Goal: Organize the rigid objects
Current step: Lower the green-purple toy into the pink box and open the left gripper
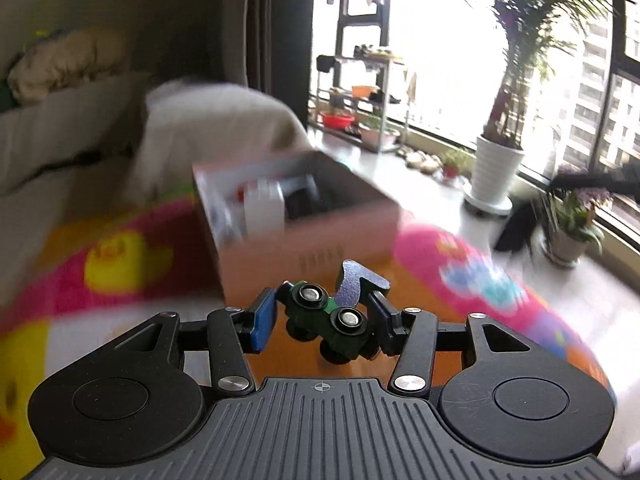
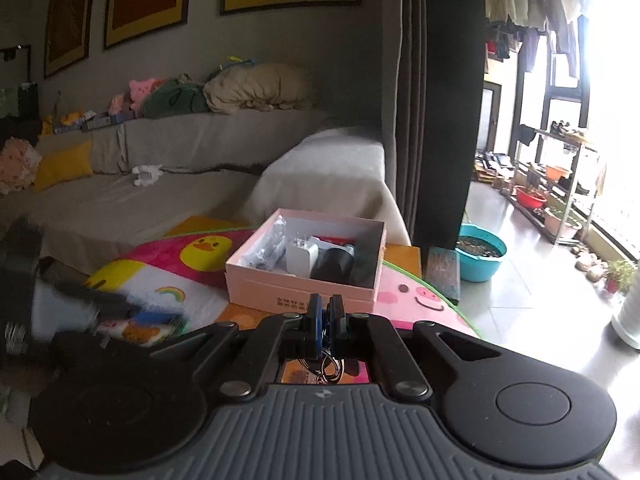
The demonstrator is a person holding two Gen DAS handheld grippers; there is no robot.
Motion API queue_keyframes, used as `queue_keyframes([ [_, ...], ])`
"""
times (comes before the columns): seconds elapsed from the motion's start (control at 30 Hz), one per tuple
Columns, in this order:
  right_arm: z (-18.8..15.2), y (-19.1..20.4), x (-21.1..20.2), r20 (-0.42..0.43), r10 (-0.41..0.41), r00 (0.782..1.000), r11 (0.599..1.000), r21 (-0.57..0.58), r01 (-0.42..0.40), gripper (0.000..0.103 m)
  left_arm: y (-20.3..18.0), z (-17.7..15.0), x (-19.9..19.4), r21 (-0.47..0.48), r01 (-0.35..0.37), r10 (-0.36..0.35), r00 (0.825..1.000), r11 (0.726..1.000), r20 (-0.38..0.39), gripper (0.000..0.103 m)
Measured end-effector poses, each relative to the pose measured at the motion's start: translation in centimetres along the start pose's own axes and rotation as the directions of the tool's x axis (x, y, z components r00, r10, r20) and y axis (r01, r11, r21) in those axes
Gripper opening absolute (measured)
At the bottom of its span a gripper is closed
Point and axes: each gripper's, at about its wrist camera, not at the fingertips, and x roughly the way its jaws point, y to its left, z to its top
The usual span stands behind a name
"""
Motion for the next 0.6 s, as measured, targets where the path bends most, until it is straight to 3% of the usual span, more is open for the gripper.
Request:
queue_keyframes([
  [0.13, 0.0, -0.6, 1.5, -0.012, 0.008, 1.000, 0.999, 0.035, -0.007, 0.003, 1.3, 5.4, 4.7, -0.012, -0.057, 0.057, 0.998, 0.998, 0.003, 0.054],
  [0.27, 0.0, -1.8, 3.0, -0.040, -0.009, 0.999, 0.998, 0.067, 0.012, 0.003, 3.2, 7.7, 9.7, -0.086, -0.061, 0.059, 0.998, 0.994, -0.029, 0.055],
  [0.43, -0.2, -3.2, 5.4, -0.107, -0.035, 0.994, 0.994, 0.102, 0.046, 0.003, 5.5, 6.6, 13.7, -0.175, -0.040, 0.025, 0.996, 0.984, -0.089, 0.055],
  [0.53, -0.3, -3.9, 6.9, -0.146, -0.043, 0.988, 0.991, 0.121, 0.061, 0.003, 6.0, 5.4, 13.9, -0.174, -0.038, 0.023, 0.996, 0.984, -0.085, 0.055],
  [0.6, 0.1, -4.2, 7.8, -0.157, -0.054, 0.986, 0.989, 0.124, 0.074, 0.003, 5.8, 5.1, 13.7, -0.123, -0.037, 0.027, 0.996, 0.992, -0.080, 0.056],
])
